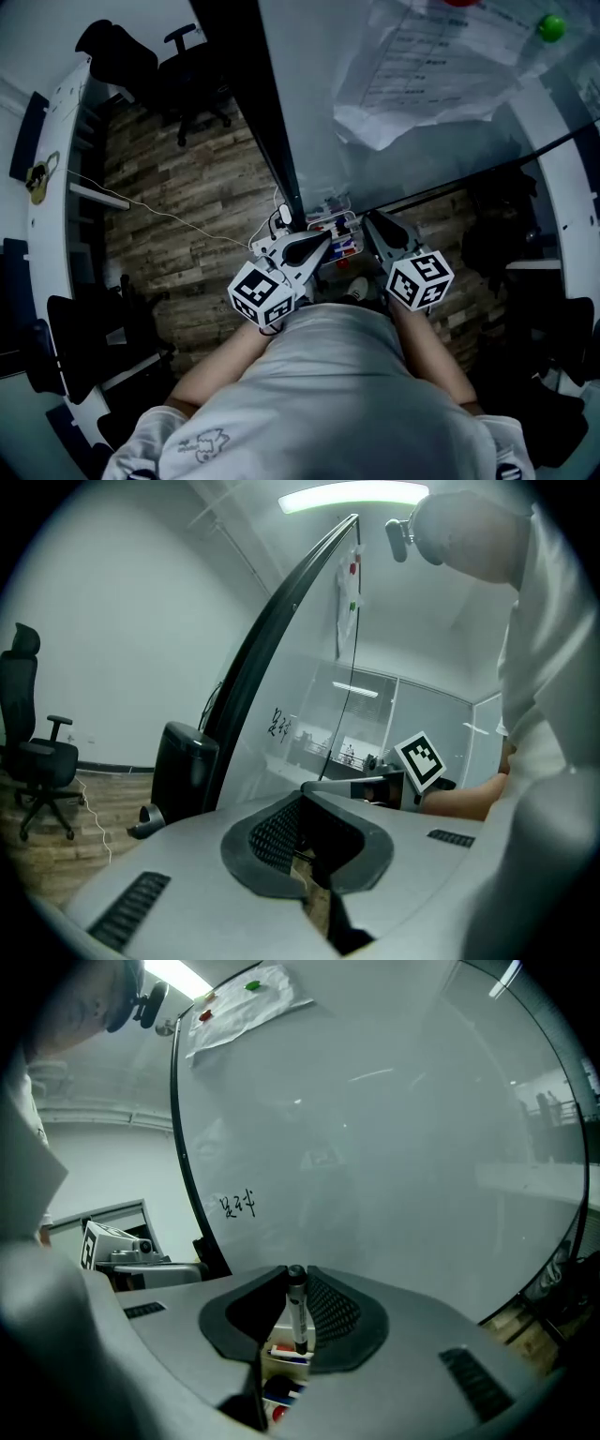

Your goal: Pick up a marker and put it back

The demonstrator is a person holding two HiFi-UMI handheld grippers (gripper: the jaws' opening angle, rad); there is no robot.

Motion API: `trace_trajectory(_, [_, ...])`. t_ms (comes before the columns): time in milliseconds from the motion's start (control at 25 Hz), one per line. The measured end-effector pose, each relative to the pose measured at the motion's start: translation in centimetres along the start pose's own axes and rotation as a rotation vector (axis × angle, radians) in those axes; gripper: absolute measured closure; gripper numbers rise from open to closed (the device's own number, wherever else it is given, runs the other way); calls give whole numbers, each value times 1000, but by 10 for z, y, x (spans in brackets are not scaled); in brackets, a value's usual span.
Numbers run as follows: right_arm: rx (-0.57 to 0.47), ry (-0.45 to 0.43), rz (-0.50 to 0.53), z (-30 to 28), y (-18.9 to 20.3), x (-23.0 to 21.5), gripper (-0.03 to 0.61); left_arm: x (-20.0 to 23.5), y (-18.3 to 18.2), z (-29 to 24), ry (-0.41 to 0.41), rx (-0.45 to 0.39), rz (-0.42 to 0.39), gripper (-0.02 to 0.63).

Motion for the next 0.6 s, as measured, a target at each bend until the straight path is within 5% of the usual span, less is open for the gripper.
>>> trace_trajectory(600, [109,-32,-88,-25,30,-29,506,1,29,-4,-67,73,73,609])
Point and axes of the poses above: the fingertips, and each gripper's own axes: z backward along the fingers, x to its left, y out of its underside, the point moved 6 cm from there along z, backward along the fingers, and after that the axes turned 13 degrees about -z, right-handed, at the moved point
